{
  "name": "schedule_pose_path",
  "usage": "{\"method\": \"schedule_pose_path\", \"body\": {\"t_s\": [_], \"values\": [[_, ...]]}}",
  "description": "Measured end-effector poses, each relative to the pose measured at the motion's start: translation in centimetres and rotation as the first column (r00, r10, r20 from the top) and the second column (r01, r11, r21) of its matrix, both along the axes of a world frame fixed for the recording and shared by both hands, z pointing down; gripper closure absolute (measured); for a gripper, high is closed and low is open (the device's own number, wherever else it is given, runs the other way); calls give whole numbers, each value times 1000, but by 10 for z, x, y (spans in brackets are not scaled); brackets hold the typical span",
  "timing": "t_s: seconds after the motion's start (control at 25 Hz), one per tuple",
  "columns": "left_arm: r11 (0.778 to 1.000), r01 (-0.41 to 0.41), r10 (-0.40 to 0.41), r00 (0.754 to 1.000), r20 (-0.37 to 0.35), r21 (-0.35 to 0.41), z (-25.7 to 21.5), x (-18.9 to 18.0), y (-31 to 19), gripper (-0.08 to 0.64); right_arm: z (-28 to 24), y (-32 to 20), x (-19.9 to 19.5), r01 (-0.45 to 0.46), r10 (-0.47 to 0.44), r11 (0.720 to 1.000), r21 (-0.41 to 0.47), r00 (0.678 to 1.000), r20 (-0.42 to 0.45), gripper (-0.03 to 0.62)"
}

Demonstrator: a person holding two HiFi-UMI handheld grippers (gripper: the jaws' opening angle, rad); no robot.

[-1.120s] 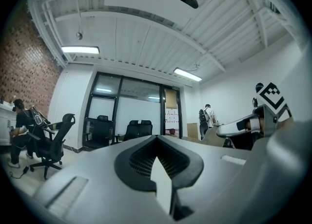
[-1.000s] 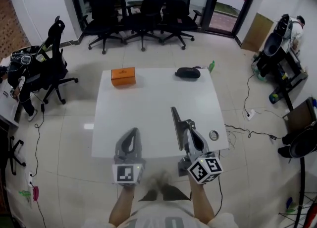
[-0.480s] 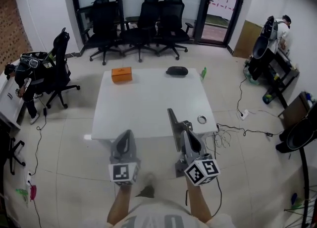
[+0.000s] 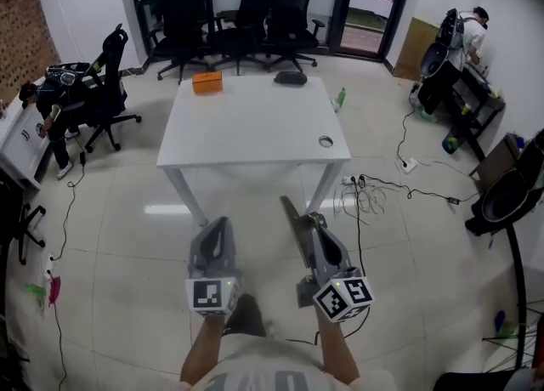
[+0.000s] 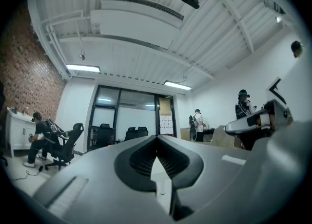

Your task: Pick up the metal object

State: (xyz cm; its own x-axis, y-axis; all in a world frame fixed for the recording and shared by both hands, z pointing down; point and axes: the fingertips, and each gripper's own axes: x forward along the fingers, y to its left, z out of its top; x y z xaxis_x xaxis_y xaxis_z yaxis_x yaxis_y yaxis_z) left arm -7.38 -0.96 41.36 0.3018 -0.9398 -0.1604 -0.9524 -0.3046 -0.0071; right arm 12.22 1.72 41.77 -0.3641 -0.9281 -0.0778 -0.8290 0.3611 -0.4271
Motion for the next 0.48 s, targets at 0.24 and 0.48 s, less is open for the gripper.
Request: {"method": "schedule_pose_path", "body": {"t_s": [0.24,0.48], "values": [[1000,22,-22,1000,-7,13,-19,-23,54,560,-14,52,-21,27,-27,999,21,999,37,563],[1000,-8,8,1000,-21,15,-37,-31,91,560,-32,84,-42,28,-30,998,50,999,42,563]]}}
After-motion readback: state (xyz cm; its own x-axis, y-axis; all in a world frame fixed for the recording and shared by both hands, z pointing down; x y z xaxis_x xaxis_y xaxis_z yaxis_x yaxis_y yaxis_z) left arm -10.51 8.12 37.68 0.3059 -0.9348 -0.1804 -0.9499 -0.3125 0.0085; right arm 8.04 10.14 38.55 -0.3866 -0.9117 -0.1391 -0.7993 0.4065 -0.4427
